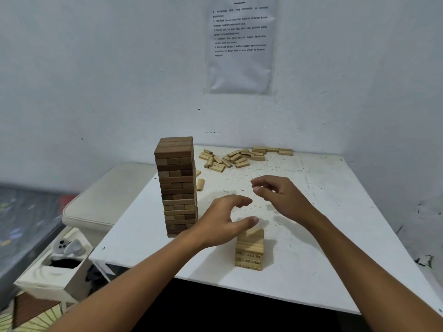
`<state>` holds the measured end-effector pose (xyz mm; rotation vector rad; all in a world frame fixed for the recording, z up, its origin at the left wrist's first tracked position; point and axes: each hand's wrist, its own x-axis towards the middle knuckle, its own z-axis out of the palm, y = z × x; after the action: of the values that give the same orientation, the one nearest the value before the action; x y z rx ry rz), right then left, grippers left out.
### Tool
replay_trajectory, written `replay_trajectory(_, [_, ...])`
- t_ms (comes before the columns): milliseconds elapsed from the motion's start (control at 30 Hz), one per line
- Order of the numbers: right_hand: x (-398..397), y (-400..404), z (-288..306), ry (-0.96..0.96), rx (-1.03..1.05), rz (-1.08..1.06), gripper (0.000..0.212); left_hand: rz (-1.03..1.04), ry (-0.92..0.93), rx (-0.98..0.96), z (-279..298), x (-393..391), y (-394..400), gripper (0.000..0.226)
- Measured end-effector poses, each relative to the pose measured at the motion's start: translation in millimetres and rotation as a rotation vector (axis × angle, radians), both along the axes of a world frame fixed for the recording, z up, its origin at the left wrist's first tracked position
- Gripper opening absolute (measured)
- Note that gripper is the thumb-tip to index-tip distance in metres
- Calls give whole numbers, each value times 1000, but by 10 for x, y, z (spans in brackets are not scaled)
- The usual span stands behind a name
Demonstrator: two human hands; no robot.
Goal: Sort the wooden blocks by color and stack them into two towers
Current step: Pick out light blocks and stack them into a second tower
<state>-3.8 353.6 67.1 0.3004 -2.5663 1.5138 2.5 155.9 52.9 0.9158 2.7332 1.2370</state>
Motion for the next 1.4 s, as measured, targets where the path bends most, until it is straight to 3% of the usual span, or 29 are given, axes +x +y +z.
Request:
replay_trajectory(267, [-469, 286, -39, 7, 58, -117, 22, 207, -22, -10, 16, -488, 425, 41])
replay_trajectory(500, [-964, 685, -204, -34, 105, -226, 20, 345, -42, -143, -51, -1273, 898, 39])
replay_trajectory(867, [-2058, 658, -505, 57, 343, -200, 24, 399, 144, -677, -379, -2022, 1127, 43])
replay_trajectory(1067, [-2374, 475, -645, 104, 539, -262, 30, 432, 190, -698, -433, -2119, 1153, 33])
replay_trajectory(1200, [-2421, 437, -690, 97, 619, -268, 33, 459, 164, -575, -465, -2151, 1111, 28])
replay_trajectory(1400, [-2320, 438, -682, 89, 645, -289, 17, 440, 150, -567, -445, -2109, 1101, 26])
